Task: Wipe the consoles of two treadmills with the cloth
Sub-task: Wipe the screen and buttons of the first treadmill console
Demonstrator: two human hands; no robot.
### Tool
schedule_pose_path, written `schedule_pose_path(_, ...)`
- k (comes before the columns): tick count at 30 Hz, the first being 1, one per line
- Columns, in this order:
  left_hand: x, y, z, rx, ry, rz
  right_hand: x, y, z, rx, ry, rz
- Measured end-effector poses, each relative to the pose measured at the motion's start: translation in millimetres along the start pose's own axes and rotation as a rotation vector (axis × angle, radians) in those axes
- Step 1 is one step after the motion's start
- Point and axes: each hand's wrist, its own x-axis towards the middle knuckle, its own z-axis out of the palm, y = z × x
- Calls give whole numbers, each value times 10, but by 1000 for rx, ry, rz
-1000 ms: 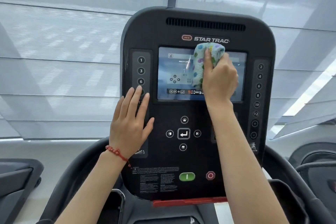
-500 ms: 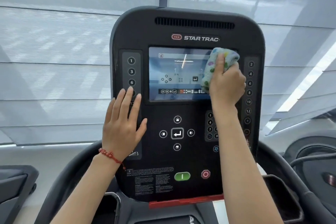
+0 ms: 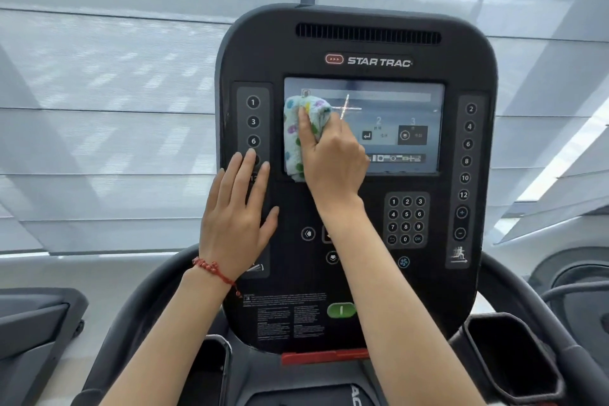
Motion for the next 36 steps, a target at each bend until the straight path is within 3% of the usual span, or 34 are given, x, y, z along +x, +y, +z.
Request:
schedule_pose_path(6, 9, -1, 1, 8, -18, 2, 136, 609, -199, -59, 76, 25)
schedule_pose_path(15, 12, 18, 17, 24, -1, -1, 341, 1423, -635, -186, 87, 304)
schedule_pose_path(29, 4, 30, 4, 26, 9, -6, 757, 1290, -597, -169, 47, 314)
schedule_pose_path(36, 7, 41, -9, 23, 9, -9, 354, 1040, -569, -141, 0, 271)
